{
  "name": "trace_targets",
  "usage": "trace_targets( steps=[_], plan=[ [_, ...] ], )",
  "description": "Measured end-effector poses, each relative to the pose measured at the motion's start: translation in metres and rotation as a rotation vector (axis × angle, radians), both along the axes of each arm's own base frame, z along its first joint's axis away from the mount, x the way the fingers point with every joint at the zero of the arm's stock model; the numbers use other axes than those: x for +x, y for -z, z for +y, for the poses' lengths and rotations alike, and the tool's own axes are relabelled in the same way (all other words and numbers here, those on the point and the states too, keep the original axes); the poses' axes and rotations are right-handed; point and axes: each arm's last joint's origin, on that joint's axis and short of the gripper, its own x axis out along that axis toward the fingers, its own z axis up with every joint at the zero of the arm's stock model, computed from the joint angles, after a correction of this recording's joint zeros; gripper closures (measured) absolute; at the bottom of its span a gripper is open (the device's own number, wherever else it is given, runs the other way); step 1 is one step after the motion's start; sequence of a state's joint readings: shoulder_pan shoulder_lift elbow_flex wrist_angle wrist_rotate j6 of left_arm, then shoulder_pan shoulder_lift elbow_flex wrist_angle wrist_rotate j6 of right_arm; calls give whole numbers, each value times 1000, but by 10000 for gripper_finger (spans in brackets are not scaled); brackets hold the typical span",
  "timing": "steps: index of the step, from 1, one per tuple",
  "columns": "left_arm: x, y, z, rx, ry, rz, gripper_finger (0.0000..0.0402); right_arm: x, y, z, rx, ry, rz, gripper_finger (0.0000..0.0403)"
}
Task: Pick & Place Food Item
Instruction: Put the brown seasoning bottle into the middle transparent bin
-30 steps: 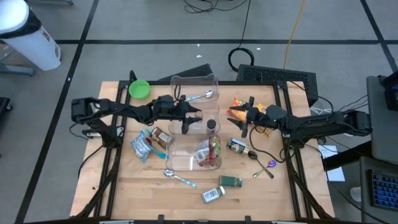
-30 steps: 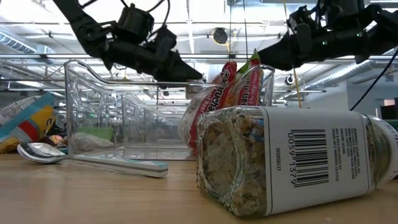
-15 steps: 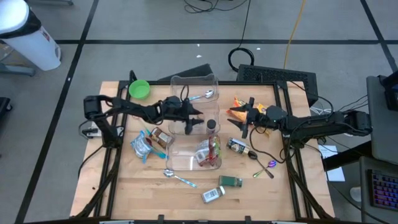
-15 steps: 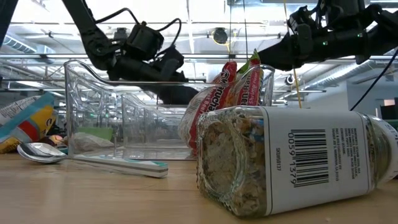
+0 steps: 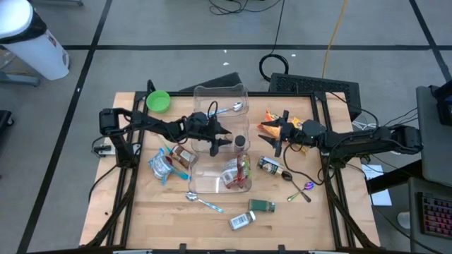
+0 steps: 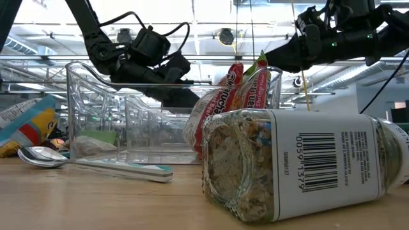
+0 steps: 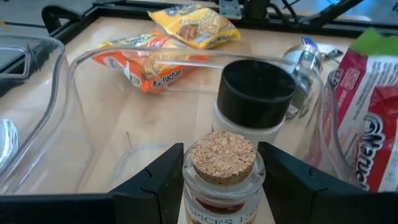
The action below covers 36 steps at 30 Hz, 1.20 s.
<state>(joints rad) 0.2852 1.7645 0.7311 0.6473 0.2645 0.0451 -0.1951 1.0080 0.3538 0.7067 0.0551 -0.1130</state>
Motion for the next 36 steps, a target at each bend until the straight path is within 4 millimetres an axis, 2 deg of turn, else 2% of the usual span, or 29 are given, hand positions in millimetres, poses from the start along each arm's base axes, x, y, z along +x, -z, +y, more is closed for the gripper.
trace_targets(
  steps=[22,27,33,36],
  plan=[
    [-3,5,3,43,-17,58,218,0,0,0,3,0,0,163],
    [-3,5,3,41,-17,64,198,0,0,0,2,1,-1,163],
    [-3,6,3,36,-18,70,209,0,0,0,1,2,-1,163],
    [-3,6,3,35,-19,70,200,0,0,0,1,2,-1,163]
  ],
)
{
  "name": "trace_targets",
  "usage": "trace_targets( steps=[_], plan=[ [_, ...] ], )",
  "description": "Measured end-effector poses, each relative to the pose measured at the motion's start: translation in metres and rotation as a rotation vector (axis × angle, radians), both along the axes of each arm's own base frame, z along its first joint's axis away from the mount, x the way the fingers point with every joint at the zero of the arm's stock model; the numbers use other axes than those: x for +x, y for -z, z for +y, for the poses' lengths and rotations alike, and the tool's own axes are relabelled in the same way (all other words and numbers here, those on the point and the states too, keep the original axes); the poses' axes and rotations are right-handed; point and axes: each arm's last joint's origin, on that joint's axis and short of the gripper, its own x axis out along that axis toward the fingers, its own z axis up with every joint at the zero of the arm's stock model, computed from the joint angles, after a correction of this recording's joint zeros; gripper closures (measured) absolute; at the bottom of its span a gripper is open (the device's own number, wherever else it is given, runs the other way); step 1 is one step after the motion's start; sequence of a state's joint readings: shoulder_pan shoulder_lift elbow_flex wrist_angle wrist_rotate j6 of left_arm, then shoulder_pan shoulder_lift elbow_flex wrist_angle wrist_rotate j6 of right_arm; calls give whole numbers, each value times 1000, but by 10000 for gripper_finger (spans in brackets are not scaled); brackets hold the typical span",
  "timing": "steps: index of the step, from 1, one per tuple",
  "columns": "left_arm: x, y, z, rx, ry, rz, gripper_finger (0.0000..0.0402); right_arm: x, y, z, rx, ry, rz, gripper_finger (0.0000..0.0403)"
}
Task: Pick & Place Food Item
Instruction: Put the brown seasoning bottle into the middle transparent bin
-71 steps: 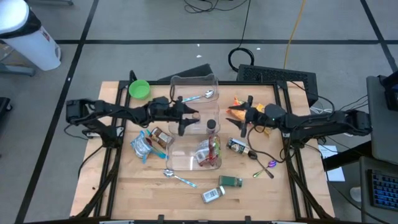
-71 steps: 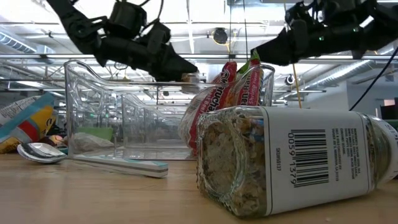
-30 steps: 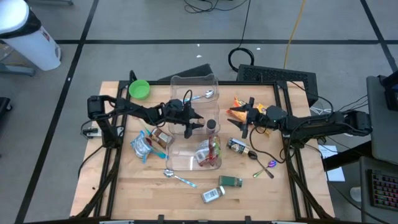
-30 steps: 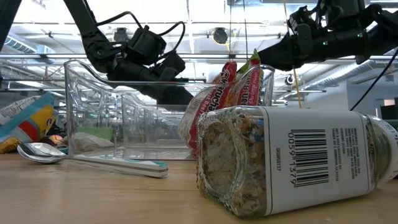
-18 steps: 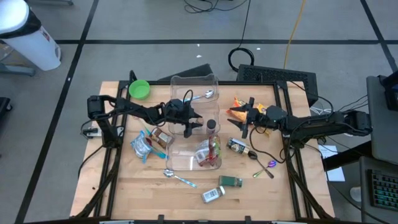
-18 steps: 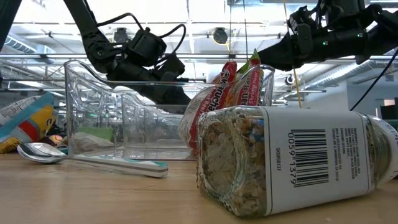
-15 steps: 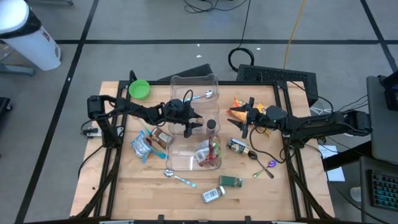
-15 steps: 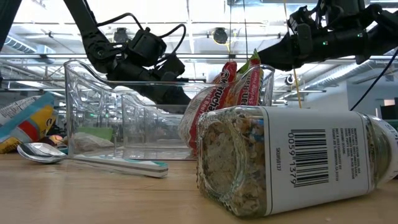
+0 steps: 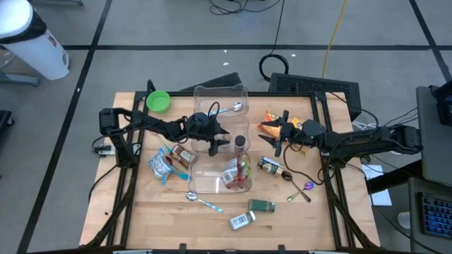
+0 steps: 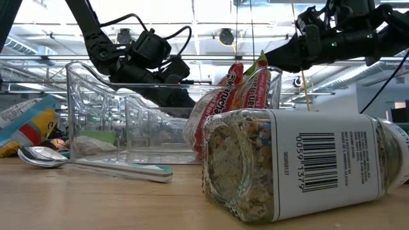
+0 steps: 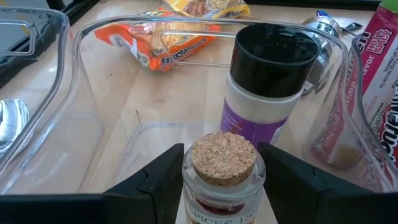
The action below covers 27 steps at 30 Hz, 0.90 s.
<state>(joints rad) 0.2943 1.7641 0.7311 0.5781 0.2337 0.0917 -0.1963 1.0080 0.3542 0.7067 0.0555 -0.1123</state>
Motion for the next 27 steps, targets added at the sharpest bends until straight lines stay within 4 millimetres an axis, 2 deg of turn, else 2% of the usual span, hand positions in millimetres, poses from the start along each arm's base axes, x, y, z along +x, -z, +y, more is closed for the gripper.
trace_targets(
  steps=[8,18,24,27],
  plan=[
    [0,0,0,-23,-12,-3,152,0,0,0,0,0,0,163],
    [1,-5,0,-22,-14,-31,143,0,0,0,0,0,0,163],
    [3,-28,1,-52,-47,-32,153,0,0,0,0,1,1,163],
    [3,-44,2,-45,-76,54,171,0,0,0,0,2,1,163]
  ],
)
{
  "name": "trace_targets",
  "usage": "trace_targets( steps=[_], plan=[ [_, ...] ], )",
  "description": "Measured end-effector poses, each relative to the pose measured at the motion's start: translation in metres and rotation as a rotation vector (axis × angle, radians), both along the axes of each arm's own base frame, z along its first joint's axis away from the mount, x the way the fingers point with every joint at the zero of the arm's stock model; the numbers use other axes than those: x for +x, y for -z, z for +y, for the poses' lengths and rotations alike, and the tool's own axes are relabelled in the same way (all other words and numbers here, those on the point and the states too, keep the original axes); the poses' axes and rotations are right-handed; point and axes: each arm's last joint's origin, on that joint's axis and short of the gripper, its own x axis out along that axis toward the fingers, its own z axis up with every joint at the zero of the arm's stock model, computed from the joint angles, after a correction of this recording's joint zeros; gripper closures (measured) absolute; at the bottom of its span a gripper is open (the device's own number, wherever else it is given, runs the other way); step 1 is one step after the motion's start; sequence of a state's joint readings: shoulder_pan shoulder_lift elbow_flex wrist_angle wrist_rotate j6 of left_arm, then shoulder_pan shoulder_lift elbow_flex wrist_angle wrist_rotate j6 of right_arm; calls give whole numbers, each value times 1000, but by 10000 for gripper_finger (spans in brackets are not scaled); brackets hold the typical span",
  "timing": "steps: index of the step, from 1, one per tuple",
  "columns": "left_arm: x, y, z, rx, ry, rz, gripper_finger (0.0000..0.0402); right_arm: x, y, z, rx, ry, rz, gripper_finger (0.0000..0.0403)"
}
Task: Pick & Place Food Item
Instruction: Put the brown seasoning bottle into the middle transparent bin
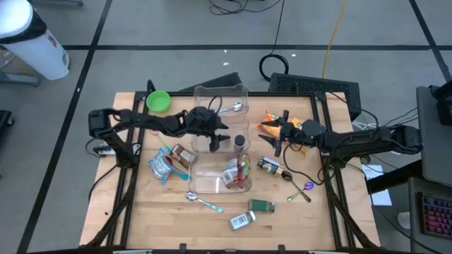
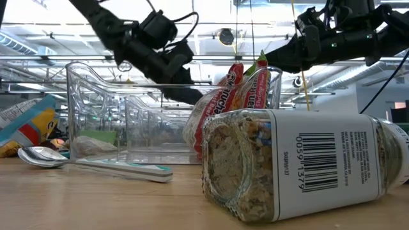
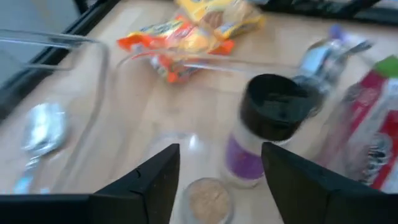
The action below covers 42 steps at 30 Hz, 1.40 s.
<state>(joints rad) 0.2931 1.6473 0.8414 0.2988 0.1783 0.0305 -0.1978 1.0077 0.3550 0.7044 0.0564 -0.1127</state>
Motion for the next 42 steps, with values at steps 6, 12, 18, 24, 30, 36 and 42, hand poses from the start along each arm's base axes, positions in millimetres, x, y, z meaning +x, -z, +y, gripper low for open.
trace_targets(
  steps=[6,12,18,24,30,36,42],
  plan=[
    [1,-19,4,99,-107,258,230,0,0,-1,1,5,5,163],
    [4,-30,6,215,-56,357,275,0,1,-1,1,3,6,163],
    [4,-29,10,250,-26,380,286,0,1,-1,8,2,4,163],
    [9,-11,15,231,-17,425,286,0,1,-1,8,2,4,163],
    [13,3,17,238,-9,465,286,0,1,-1,8,2,4,163],
    [20,11,19,246,-12,441,286,0,1,-1,6,2,5,163],
    [19,13,18,237,-1,450,286,0,1,-1,7,1,12,163]
  ],
)
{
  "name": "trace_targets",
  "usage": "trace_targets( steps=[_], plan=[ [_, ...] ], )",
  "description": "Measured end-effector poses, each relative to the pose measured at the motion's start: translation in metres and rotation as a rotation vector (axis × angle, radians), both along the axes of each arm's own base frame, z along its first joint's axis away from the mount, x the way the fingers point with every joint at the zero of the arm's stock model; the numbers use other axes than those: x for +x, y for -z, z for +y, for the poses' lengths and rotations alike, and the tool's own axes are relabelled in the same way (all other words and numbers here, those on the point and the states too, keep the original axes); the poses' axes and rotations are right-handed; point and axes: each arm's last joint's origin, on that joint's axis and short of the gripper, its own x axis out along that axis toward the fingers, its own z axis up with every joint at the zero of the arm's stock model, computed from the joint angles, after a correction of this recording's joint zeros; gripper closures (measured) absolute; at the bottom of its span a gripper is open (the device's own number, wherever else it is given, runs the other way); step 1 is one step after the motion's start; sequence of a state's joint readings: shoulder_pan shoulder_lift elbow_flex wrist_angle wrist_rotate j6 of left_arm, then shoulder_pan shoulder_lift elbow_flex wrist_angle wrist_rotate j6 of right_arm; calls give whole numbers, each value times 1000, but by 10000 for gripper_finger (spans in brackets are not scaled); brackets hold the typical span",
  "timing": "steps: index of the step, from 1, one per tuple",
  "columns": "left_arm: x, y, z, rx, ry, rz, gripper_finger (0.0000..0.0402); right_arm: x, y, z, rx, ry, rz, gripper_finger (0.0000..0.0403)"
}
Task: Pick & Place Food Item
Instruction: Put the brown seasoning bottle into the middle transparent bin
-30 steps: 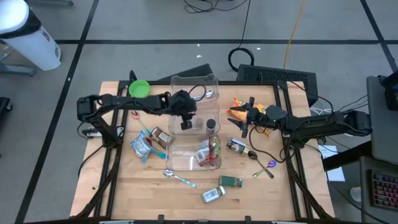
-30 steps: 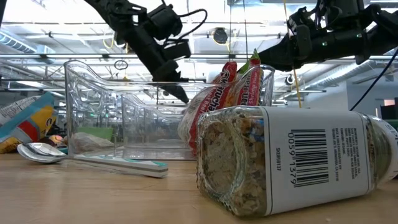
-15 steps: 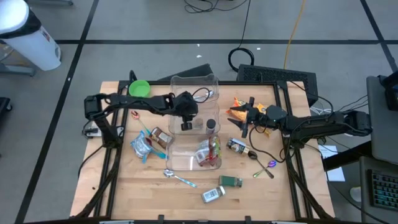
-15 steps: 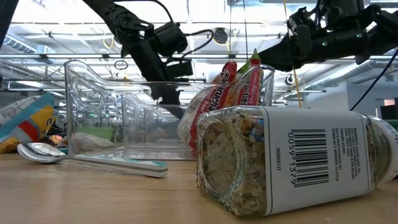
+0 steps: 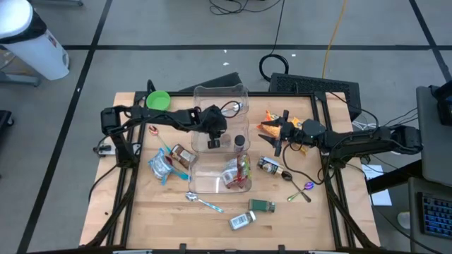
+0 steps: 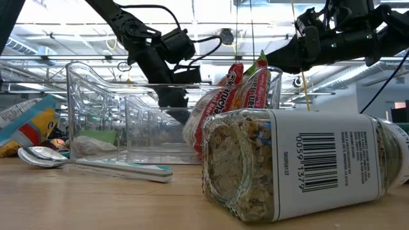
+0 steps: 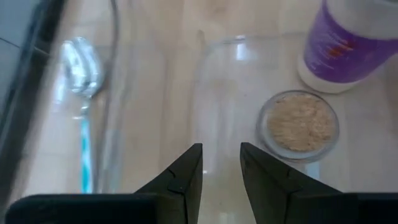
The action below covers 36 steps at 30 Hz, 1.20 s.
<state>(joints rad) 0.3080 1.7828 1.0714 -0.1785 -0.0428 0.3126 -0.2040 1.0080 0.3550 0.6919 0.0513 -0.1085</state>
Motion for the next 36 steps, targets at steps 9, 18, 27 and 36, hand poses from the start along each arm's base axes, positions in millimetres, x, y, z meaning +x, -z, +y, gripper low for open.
trace_targets(
  steps=[9,18,27,36],
  plan=[
    [1,0,-4,-101,78,-35,286,0,0,0,1,0,3,163],
    [2,-1,-6,-158,117,-57,286,0,1,0,1,0,5,163],
    [3,-1,-8,-200,150,-69,286,0,1,0,2,0,8,163],
    [2,-1,-8,-191,136,-56,286,0,3,0,15,0,23,163]
  ],
)
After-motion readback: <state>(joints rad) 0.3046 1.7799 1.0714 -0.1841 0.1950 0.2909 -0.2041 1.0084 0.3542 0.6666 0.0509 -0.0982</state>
